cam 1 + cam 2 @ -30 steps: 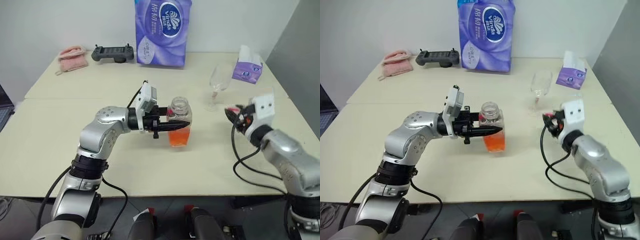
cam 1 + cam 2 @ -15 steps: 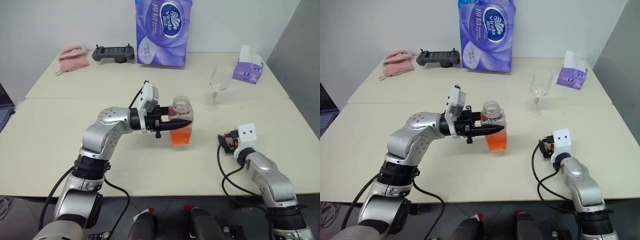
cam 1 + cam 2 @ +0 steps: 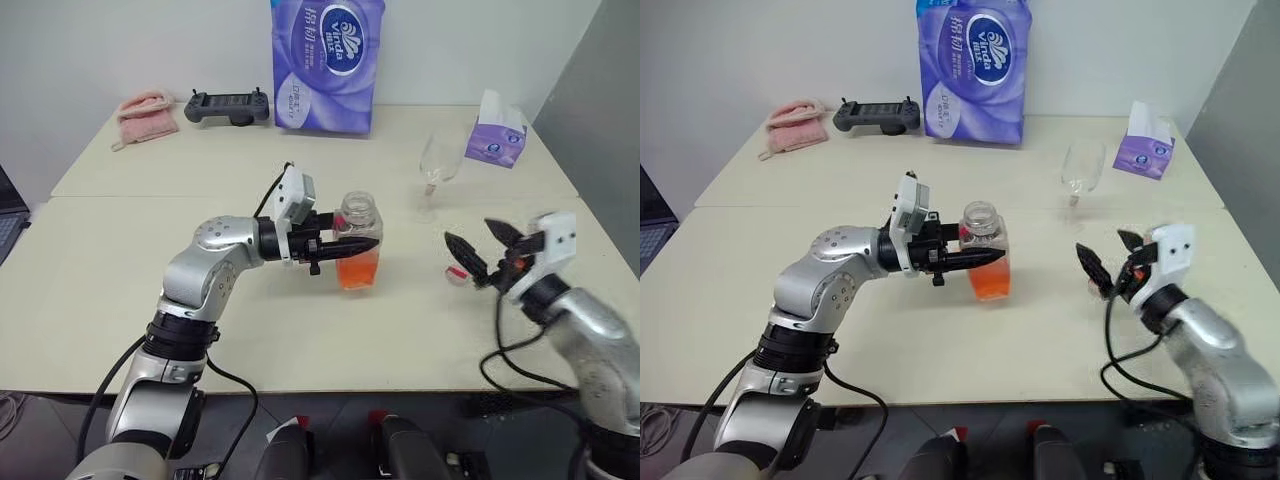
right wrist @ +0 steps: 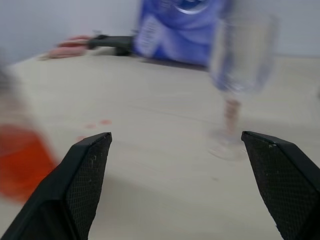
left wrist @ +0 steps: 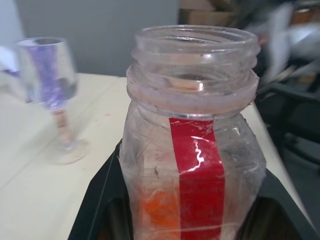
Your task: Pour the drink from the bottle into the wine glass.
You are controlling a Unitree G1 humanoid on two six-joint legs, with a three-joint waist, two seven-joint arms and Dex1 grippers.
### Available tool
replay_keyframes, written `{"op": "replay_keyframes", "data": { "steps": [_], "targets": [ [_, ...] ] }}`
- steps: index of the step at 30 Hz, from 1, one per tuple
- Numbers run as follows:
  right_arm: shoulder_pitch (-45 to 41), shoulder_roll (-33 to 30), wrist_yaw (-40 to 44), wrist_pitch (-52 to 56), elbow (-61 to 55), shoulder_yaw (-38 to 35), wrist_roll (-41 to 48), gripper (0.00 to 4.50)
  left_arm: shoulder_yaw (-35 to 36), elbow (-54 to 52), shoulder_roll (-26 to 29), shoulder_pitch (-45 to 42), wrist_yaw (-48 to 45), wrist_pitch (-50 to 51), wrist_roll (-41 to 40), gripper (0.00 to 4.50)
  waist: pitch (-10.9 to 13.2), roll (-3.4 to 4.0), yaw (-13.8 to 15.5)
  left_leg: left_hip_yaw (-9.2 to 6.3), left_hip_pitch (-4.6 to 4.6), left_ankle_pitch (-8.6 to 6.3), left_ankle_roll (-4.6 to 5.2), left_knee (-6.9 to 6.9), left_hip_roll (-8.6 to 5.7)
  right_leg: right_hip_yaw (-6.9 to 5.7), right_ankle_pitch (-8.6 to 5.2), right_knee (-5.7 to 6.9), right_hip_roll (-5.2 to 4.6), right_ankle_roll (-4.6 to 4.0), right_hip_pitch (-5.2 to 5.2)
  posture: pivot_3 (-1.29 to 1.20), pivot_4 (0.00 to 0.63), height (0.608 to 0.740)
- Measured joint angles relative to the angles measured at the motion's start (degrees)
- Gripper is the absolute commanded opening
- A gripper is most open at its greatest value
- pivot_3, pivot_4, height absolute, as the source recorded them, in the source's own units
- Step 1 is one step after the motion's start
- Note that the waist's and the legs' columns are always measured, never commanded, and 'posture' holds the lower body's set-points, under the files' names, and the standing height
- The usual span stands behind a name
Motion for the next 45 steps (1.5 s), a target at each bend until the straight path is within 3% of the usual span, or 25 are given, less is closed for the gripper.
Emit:
{"op": "replay_keyframes", "data": {
  "steps": [3,6,12,20,29,40,45],
  "targets": [
    [-7.9,-4.5,0.0,4.9,-1.7,-1.1,11.4,4.43,0.6,6.8,-0.8,-3.4,6.6,-4.3,5.4,1.82,0.0,-0.02,-0.1,-0.11,0.22,0.00,0.01,-0.04,0.01,-0.10,-0.01,-0.07,0.05,0.00,0.27,0.00,0.150,0.740],
    [-16.7,-5.2,-2.0,7.5,-0.1,1.9,16.9,4.43,2.6,13.9,-2.6,-7.8,16.6,-7.8,10.5,1.82,0.0,-0.04,0.0,-0.13,0.16,-0.01,0.01,-0.02,-0.03,-0.11,-0.01,-0.11,0.00,0.00,0.28,0.00,0.150,0.740],
    [-27.6,-0.1,-7.0,8.3,5.2,8.4,19.6,4.43,8.3,17.9,-4.5,-10.1,33.9,-10.7,15.8,1.82,0.0,-0.06,0.1,-0.07,-0.20,0.00,-0.01,0.01,-0.03,-0.05,0.01,-0.04,-0.23,0.00,-0.13,0.00,0.150,0.740],
    [-30.1,1.2,-7.6,8.4,6.6,10.2,19.6,4.43,15.2,21.2,-5.4,-7.9,49.3,-15.2,18.8,1.82,0.0,-0.06,0.4,-0.06,-0.18,0.00,0.00,0.02,-0.04,-0.07,0.02,-0.02,-0.34,0.01,-0.13,0.00,0.150,0.740],
    [-30.1,2.3,-7.2,8.0,6.7,12.2,18.1,4.43,18.6,31.4,-6.4,-5.6,48.6,-20.8,17.4,1.82,0.0,-0.08,0.6,-0.06,-0.19,0.00,-0.01,0.04,-0.07,-0.12,0.02,-0.02,-0.33,0.01,-0.12,0.00,0.150,0.740],
    [-29.6,3.3,-9.2,7.9,6.7,12.2,17.3,4.43,18.6,42.4,-5.0,-9.1,47.1,-27.3,18.4,1.82,0.0,-0.09,0.6,-0.07,-0.19,0.00,0.00,0.03,-0.06,-0.14,0.03,-0.01,-0.32,0.01,-0.12,0.00,0.150,0.740],
    [-29.5,3.3,-9.5,7.7,6.6,12.2,17.1,4.50,18.6,44.1,-5.0,-9.7,47.4,-28.5,18.7,3.36,0.0,-0.09,0.6,-0.07,-0.17,0.00,0.00,0.03,-0.06,-0.14,0.02,0.00,-0.32,0.00,-0.12,0.00,0.150,0.740]
  ]
}}
